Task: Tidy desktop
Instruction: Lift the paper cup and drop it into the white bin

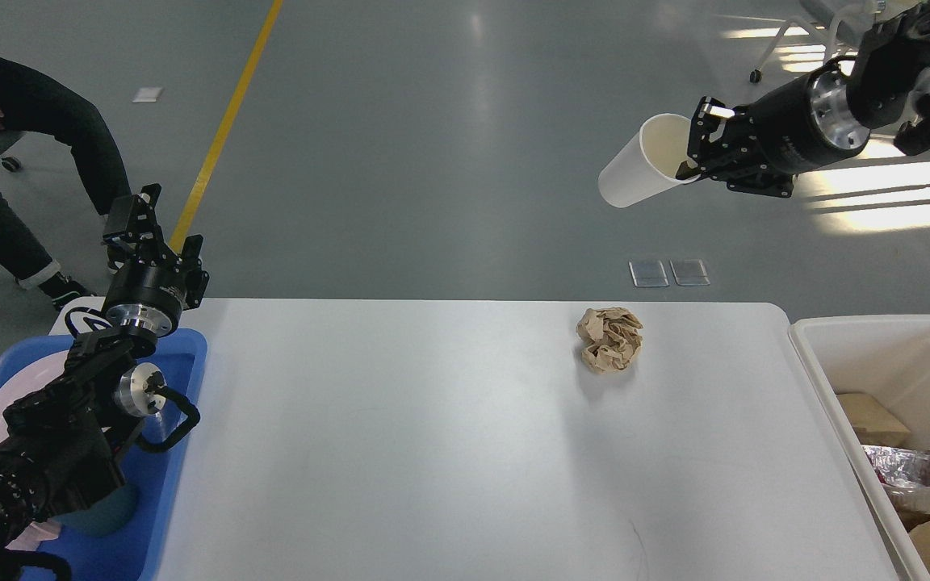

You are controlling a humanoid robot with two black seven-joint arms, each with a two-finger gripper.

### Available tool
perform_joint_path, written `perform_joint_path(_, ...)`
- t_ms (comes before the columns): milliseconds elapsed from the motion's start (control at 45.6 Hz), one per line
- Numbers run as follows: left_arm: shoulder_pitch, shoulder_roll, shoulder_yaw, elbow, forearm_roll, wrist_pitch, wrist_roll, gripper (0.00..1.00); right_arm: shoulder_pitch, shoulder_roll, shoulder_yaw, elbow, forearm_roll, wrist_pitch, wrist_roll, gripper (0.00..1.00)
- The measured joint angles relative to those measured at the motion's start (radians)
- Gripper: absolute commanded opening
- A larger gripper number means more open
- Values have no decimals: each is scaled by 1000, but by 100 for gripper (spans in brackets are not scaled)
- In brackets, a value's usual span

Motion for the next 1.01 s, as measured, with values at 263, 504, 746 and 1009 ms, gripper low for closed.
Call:
perform_joint_path(263, 0, 0, 0, 0, 0, 0, 0, 97, -289, -65, -11, -225, -7, -90, -3, 0)
perform_joint_path(504, 0, 1, 0, 0, 0, 0, 0, 97, -630, -91, 6, -356, 9, -377, -3, 0)
perform_joint_path(746, 0, 1, 0, 0, 0, 0, 0, 97, -842, -93, 3, -402, 8, -623, -2, 71)
perform_joint_path(1009, 0, 0, 0, 0, 0, 0, 0, 97, -965, -29, 2, -529, 8, -647, -4, 100)
